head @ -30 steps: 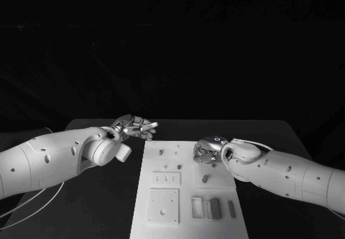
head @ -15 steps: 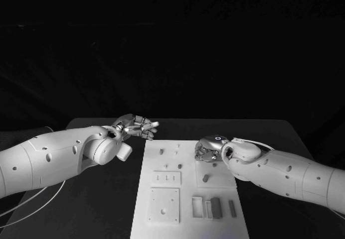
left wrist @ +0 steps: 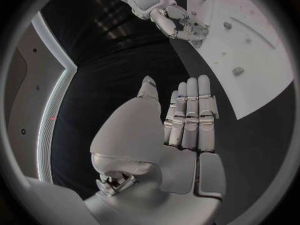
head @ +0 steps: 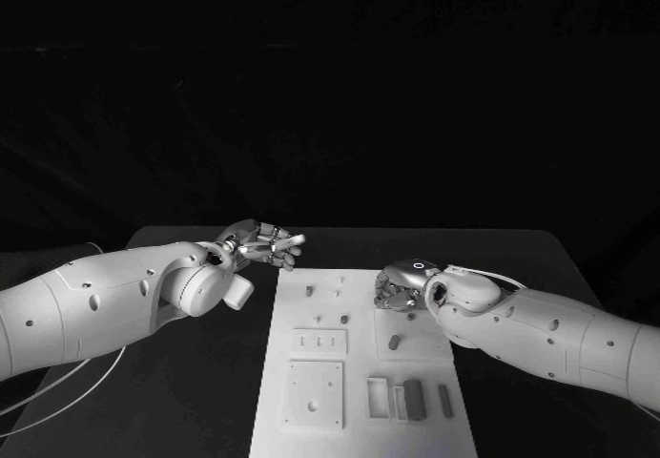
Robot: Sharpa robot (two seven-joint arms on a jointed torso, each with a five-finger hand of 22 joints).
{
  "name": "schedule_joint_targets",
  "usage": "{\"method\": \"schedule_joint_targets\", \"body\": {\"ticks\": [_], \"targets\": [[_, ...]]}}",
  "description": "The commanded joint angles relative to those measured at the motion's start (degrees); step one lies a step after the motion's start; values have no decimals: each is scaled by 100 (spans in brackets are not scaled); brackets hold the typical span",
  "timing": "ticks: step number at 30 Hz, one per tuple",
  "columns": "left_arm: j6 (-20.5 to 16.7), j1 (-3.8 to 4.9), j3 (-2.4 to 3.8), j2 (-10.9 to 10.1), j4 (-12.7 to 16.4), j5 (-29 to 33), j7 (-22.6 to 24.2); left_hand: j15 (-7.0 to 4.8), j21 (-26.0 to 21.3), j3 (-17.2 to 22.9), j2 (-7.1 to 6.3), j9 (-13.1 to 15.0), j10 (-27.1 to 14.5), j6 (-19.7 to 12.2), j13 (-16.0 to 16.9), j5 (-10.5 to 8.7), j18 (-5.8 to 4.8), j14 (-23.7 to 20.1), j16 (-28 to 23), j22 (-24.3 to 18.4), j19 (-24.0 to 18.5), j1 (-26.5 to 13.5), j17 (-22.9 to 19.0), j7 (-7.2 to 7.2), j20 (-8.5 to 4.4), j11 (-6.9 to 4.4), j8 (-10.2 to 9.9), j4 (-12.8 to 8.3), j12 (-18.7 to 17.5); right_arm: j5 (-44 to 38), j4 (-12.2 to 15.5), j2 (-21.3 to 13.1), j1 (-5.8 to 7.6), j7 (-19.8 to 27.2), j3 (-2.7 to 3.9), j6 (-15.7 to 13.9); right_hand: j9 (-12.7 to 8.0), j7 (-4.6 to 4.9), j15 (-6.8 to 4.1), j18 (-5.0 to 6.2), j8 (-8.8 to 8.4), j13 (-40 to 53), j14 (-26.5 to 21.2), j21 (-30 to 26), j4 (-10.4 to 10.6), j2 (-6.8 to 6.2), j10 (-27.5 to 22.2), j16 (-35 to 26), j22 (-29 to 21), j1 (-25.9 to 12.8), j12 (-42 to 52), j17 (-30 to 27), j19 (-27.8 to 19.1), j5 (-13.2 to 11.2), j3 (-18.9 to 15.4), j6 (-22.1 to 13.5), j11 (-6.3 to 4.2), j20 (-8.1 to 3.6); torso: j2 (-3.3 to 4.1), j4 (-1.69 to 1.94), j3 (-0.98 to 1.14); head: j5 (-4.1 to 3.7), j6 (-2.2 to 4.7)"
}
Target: Assemble the parts on the task board
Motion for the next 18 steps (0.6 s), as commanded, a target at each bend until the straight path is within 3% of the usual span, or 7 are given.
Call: {"method": "schedule_joint_targets", "body": {"ticks": [1, 18], "targets": [[109, 8, 6, 13, 0, -12, 15, 12, -36, -29, 13, 7, 51, 24, 6, -24, 82, -40, -28, 7, -46, 42, 7, -3, 5, 8, -29, 0, -12, -91, 5, 5, -6, -40, -2, 2, 9, 31, -52, 264, 7, 6, 91, 31, -8, 15, -2, 36, 106, -47, 31, 6, -9, -1, 29, 91, 11, -42, 7, -1, -3, -4, 6], [111, 9, 6, -1, 14, -16, -2, 13, -41, -48, 13, 7, 48, 18, 10, -24, 81, -42, -41, 11, -49, 60, 20, 0, 5, 11, -40, -2, -28, -240, -64, 48, -6, -99, -2, -72, 25, 29, -52, 264, 6, 1, 83, 51, -25, -176, 18, 58, 101, 42, 24, -41, -9, -1, 94, 98, 9, -68, 13, 7, -8, -9, -30]]}}
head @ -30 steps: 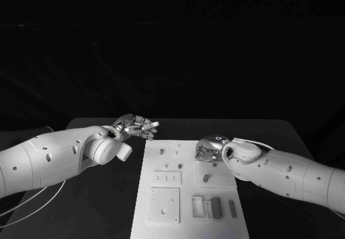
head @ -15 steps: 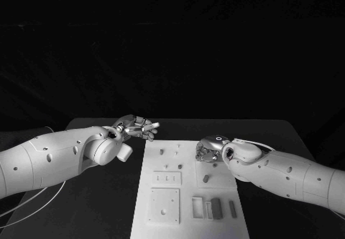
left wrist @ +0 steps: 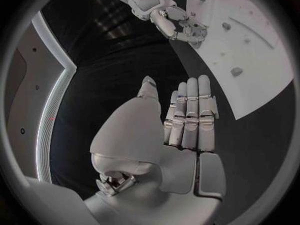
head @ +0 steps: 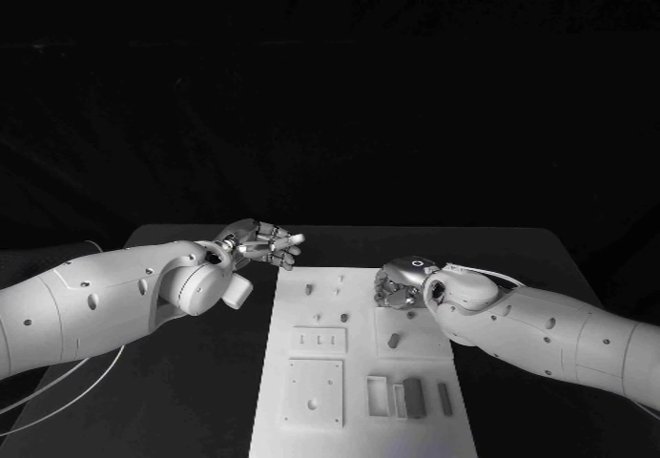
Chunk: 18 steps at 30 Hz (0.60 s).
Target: Assemble the parts on the task board
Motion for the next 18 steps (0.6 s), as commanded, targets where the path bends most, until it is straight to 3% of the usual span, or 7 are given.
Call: {"method": "schedule_joint_targets", "body": {"ticks": [1, 11, 18], "targets": [[88, 8, 6, 10, 9, -14, 28, 13, -20, -49, 13, 7, 49, 19, 5, -24, 116, -42, -23, 6, -50, 62, 6, 0, 5, 11, -40, -2, -29, -136, -1, 0, -4, -40, -1, -25, 13, 29, -53, 265, 12, 1, 80, 30, 9, -25, 7, 36, 101, 22, 24, -9, -3, -1, 35, 76, 17, -55, -1, -1, -5, 1, -10], [82, 9, 6, 5, 9, -22, 27, 14, -22, -54, 17, 9, 54, 22, 9, -24, 116, -41, -29, 8, -50, 74, 13, 0, 6, 11, -41, -1, -33, -136, 26, 13, -4, -27, -1, -193, 56, -11, -82, 265, 80, -4, 108, 45, 15, 32, 40, 57, 100, 17, 21, -6, 4, -1, 49, 203, -20, -56, 0, -6, -1, 5, 0], [78, 9, 7, -5, 17, -22, 33, 15, -24, -59, 21, 10, 57, 25, 11, -24, 115, -41, -32, 10, -50, 79, 17, -1, 7, 10, -42, 0, -36, -156, 41, 24, -4, -33, 0, -386, 87, -53, -118, 265, 122, -19, 189, 61, 66, 51, 99, 85, 91, -186, 9, 25, 39, -1, 41, 303, -60, -57, 5, 1, -3, 7, 16]]}}
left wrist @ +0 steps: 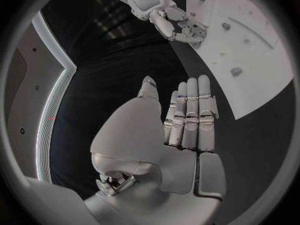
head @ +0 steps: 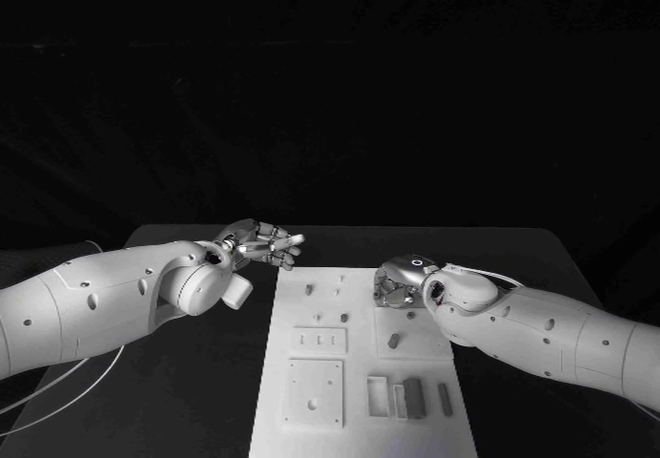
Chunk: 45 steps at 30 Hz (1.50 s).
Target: Assemble the parts on the task board
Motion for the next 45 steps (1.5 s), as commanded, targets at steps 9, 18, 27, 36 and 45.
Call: {"method": "schedule_joint_targets", "body": {"ticks": [9, 18, 27, 36, 45], "targets": [[57, 9, 7, -4, 16, -17, 49, 15, -25, -36, 1, 12, 41, 29, 9, -24, 60, -41, -32, 11, -51, 60, 13, -1, 7, -11, -18, 2, -39, -319, 60, 42, 7, -79, 6, -394, 38, 16, -120, 271, 64, -12, 183, 50, -19, 3, 74, 42, 87, -46, 1, 32, 49, -1, 80, 199, -50, -67, 4, 0, -3, 22, 34], [48, 9, 7, -15, 14, -17, 54, 16, -27, -42, 4, 14, 46, 34, 12, -24, 60, -40, -36, 13, -51, 65, 18, -3, 7, -12, -19, 2, -41, -402, 117, 80, 30, -36, 24, -677, 62, -17, -148, 271, 96, -18, 224, 60, -33, 16, 102, 53, 86, -31, -12, 40, 69, 0, 116, 275, -84, -85, 10, 6, -4, 36, 69], [25, 14, 7, -34, -5, -17, 64, 16, -29, -51, 5, 15, 50, 37, 15, -24, 60, -39, -41, 15, -51, 70, 24, -4, 8, -13, -20, 2, -46, -152, -98, 209, 30, 337, 24, -1440, 60, -19, -158, 271, 83, -19, 244, 65, -42, 9, 117, 58, 86, -5, -16, 47, 79, 0, 129, 261, -87, -95, 9, -6, -3, 63, 115], [26, 16, 7, -10, -57, -34, 75, 16, -30, -60, 9, 17, 53, 38, 18, -24, 60, -36, -47, 18, -49, 76, 32, -4, 8, -13, -23, 3, -53, 179, -354, 422, 17, 698, 24, -1913, 51, -8, -159, 271, 55, -27, 282, 74, -1, 77, 144, 66, 81, -54, -24, 71, 108, 0, 134, 224, -77, -100, 16, 15, -2, 47, 176], [34, 16, 7, 15, -102, -35, 70, 16, -31, -64, 13, 18, 55, 39, 20, -24, 60, -35, -50, 20, -48, 77, 36, -4, 8, -13, -25, 3, -56, 219, -666, 633, -32, 763, 24, -1994, 51, -5, -157, 271, 46, -33, 280, 73, -16, 97, 156, 62, 77, -58, -38, 48, 116, -1, 146, 219, -74, -109, 20, 18, -8, 67, 195]]}}
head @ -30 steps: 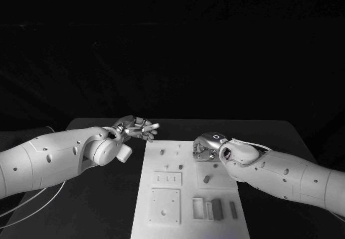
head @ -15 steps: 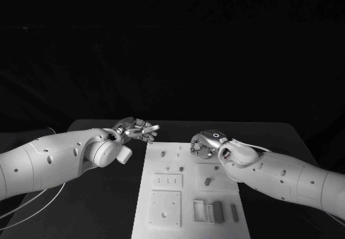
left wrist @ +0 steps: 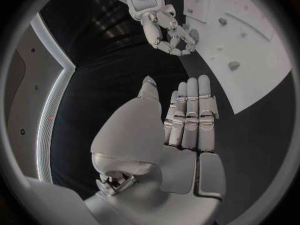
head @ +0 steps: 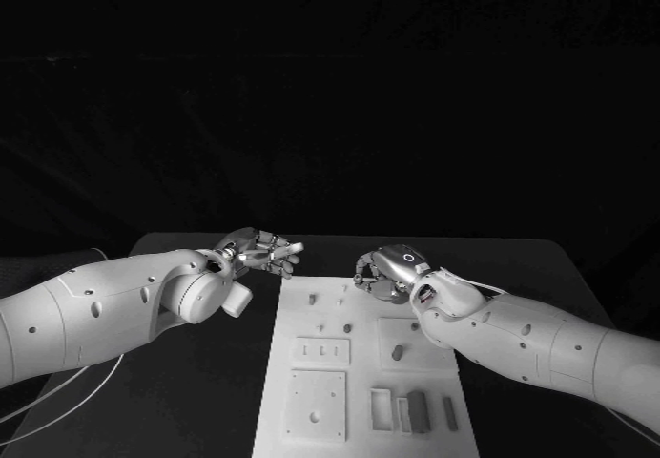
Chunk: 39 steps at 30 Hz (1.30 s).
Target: Assemble the parts on the task board
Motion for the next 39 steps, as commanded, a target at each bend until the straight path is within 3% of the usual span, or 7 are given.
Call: {"method": "schedule_joint_targets", "body": {"ticks": [1, 12, 32, 39], "targets": [[37, 9, 6, 26, -9, -21, 63, 16, -31, -36, -10, 9, 34, 39, 6, -24, 112, -35, -29, 8, -48, 55, 11, -4, 8, 8, -25, 7, -33, 83, -66, 74, -37, 183, 1, -179, 3, 50, -98, 279, -7, -9, 138, 31, 8, 47, 22, 36, 78, -9, -38, -3, 14, 0, 26, 26, -3, -26, 4, 0, -6, 15, 11], [54, 49, 9, 92, -61, -23, 56, 16, -33, -42, -7, 9, 36, 39, 8, -24, 111, -35, -33, 9, -48, 56, 15, -4, 8, 8, -28, 7, -37, 149, -228, 265, -95, 285, 0, -170, 3, 51, -97, 279, -12, -11, 138, 30, 11, 34, 27, 34, 76, -30, -45, -9, 18, 0, 21, 26, -1, -28, 27, 13, -8, 60, 11], [48, 129, 9, 97, -1, -51, 44, 16, -36, -52, -7, 11, 40, 41, 12, -24, 112, -33, -41, 13, -47, 64, 24, -4, 8, 8, -31, 6, -45, 148, -596, 509, -101, 310, -6, -137, 4, 52, -97, 279, -18, -12, 130, 27, -1, 31, 28, 31, 73, -22, -52, -26, 19, 0, 31, 21, -1, -33, 113, 101, -28, 31, 92], [42, 155, 10, 95, 3, -56, 44, 16, -36, -56, -7, 12, 41, 42, 14, -24, 112, -32, -43, 14, -47, 65, 27, -4, 8, 8, -32, 6, -48, 130, -619, 529, -101, 302, -6, -75, 4, 52, -96, 279, -20, -11, 132, 26, -4, 31, 28, 31, 73, -19, -54, -24, 19, 0, 34, 19, -1, -34, 112, 88, -29, 53, 79]]}}
